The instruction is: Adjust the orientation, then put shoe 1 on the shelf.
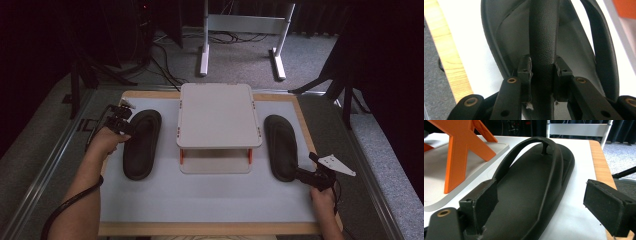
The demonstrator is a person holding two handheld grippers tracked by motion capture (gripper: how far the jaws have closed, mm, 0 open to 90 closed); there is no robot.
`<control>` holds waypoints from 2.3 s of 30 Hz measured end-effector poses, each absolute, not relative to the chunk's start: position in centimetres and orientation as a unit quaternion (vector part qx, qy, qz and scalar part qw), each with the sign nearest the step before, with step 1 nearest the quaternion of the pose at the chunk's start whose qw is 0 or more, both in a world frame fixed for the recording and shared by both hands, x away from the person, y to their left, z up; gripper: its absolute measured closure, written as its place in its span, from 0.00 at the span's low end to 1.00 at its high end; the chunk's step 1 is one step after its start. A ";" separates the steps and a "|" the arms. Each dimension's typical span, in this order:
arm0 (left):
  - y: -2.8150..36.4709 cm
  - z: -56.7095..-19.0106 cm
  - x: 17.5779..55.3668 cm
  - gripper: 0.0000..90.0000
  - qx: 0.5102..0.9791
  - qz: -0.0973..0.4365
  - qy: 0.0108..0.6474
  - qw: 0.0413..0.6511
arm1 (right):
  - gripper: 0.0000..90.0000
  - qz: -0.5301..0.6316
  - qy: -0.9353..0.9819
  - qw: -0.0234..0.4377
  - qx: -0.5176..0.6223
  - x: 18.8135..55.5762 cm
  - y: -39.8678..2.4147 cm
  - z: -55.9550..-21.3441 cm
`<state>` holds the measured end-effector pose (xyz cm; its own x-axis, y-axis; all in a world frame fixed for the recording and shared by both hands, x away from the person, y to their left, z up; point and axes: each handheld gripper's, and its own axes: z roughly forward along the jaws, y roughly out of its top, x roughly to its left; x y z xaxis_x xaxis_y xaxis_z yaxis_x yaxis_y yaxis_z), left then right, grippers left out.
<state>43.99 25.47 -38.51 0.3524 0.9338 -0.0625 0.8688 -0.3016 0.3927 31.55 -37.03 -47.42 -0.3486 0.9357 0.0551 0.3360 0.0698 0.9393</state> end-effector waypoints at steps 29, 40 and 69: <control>24.3 -27.3 41.8 0.81 0.780 0.131 0.561 0.244 | 0.13 0.473 0.670 0.312 0.479 31.7 -36.9 -47.5; 20.9 -23.6 42.4 0.82 0.792 0.133 0.537 0.256 | 0.13 0.471 0.672 0.313 0.478 31.7 -36.8 -47.6; 9.4 -23.7 45.8 0.82 0.801 0.102 0.541 0.234 | 0.13 0.467 0.677 0.313 0.475 31.8 -36.7 -47.6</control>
